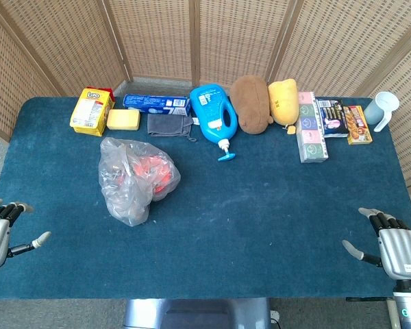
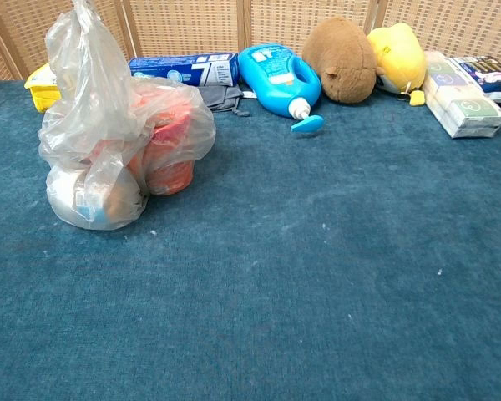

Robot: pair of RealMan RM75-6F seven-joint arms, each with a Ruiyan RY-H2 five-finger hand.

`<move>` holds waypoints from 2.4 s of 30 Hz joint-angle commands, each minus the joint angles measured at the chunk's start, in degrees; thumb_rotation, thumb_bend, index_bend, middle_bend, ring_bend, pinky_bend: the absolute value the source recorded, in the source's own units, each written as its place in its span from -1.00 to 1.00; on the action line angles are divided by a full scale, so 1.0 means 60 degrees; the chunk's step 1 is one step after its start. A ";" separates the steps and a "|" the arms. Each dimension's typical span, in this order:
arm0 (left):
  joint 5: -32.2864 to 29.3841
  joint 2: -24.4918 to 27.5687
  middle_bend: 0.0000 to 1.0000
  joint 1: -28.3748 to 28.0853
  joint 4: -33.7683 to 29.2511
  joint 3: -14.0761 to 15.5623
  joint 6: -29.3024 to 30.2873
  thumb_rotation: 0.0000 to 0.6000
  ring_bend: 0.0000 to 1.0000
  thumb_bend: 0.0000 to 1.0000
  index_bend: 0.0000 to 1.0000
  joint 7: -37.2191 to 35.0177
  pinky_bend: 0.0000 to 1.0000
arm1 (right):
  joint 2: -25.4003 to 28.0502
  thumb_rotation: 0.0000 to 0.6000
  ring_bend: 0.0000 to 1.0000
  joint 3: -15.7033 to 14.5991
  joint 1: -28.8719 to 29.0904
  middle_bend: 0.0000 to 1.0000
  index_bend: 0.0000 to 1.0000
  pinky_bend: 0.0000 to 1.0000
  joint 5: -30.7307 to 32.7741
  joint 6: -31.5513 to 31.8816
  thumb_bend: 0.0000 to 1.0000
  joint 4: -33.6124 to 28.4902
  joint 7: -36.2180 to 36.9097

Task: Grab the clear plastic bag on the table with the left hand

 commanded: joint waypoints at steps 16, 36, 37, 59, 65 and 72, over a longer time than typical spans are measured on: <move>-0.0031 0.0236 -0.28 -0.0073 -0.0301 -0.0044 -0.0156 -1.00 -0.26 -0.83 -0.27 -0.0382 -0.67 | -0.0067 -1.00 -0.32 -0.0009 -0.0088 -0.41 -0.54 -0.21 0.0009 0.0099 -0.59 0.0124 0.0294; 0.0025 0.1876 -0.28 -0.1506 -0.1918 -0.0506 -0.2720 -1.00 -0.26 -0.85 -0.27 -0.7117 -0.53 | -0.0012 -1.00 -0.32 0.0000 -0.0127 -0.41 -0.54 -0.21 0.0067 0.0076 -0.60 0.0124 0.0354; -0.0014 0.1904 -0.28 -0.1626 -0.1979 -0.0542 -0.2923 -1.00 -0.26 -0.85 -0.27 -0.7567 -0.53 | -0.0006 -1.00 -0.32 0.0001 -0.0133 -0.41 -0.54 -0.21 0.0079 0.0075 -0.60 0.0121 0.0352; -0.0605 0.1155 -0.28 -0.3612 -0.0927 -0.1284 -0.5273 -1.00 -0.26 -0.85 -0.27 -1.0664 -0.48 | -0.0053 -1.00 -0.32 0.0004 -0.0279 -0.41 -0.54 -0.21 0.0303 0.0120 -0.60 -0.0028 0.0067; -0.0837 0.0851 -0.28 -0.4030 -0.0707 -0.1458 -0.5707 -1.00 -0.26 -0.85 -0.27 -1.0960 -0.48 | -0.0062 -1.00 -0.32 0.0012 -0.0317 -0.41 -0.54 -0.21 0.0344 0.0142 -0.60 -0.0035 0.0050; -0.1099 0.0557 -0.28 -0.4486 -0.0547 -0.1666 -0.6229 -1.00 -0.26 -0.85 -0.27 -1.1306 -0.48 | -0.0081 -1.00 -0.32 0.0005 -0.0406 -0.41 -0.54 -0.21 0.0381 0.0225 -0.60 0.0041 0.0130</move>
